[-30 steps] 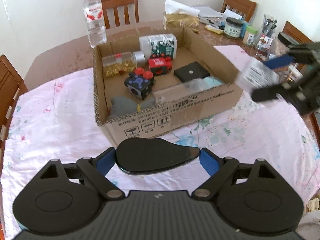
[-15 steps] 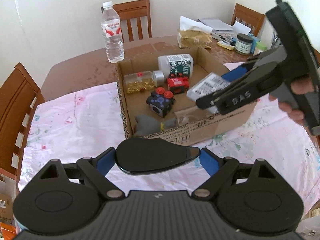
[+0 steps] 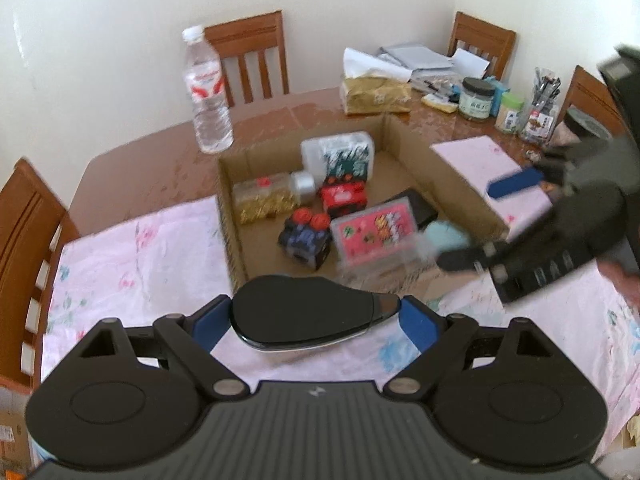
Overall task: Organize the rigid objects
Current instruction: 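Lower the card box into the box and open the right tool, then carry the black oval case into the box and open the left tool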
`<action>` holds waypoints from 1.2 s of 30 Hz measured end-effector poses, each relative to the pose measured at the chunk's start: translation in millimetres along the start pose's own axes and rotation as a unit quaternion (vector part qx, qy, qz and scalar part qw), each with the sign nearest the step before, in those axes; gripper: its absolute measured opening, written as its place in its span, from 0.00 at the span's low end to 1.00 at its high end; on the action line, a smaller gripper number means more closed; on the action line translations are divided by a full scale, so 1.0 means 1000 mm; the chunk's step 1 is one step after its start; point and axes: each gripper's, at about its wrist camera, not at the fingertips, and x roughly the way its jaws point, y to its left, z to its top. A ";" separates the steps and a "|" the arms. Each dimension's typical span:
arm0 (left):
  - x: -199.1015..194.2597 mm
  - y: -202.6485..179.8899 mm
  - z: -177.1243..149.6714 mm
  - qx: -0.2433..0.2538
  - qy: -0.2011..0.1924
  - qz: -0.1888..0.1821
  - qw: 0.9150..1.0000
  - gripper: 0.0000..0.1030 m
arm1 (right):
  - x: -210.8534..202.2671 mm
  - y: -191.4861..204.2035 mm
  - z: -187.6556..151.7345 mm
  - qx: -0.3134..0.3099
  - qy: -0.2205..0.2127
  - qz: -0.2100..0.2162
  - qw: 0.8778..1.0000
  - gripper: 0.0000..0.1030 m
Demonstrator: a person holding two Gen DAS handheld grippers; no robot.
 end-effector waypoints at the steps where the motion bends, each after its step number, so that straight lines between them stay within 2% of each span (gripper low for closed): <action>1: 0.001 -0.002 0.005 0.004 -0.004 -0.003 1.000 0.87 | -0.004 0.000 -0.004 0.002 -0.001 -0.004 1.000 1.00; 8: 0.029 -0.026 0.052 0.034 -0.023 -0.032 0.999 0.87 | -0.021 -0.011 -0.028 0.032 -0.004 -0.029 0.999 1.00; 13: 0.065 -0.045 0.080 0.045 -0.015 -0.060 0.997 0.87 | -0.028 -0.022 -0.041 0.043 0.000 -0.044 0.998 1.00; 18: 0.107 -0.063 0.098 0.062 0.003 -0.075 0.995 0.87 | -0.030 -0.037 -0.049 0.060 0.003 -0.058 0.997 1.00; 23: 0.136 -0.072 0.105 0.071 0.008 -0.072 0.995 0.87 | -0.028 -0.052 -0.054 0.078 0.008 -0.067 0.995 1.00; 29: 0.143 -0.072 0.110 0.068 -0.006 -0.062 0.996 0.88 | -0.025 -0.058 -0.052 0.087 0.009 -0.073 0.994 1.00; 36: 0.113 -0.059 0.111 0.045 -0.037 -0.049 0.997 0.92 | -0.026 -0.050 -0.043 0.089 -0.001 -0.065 0.994 1.00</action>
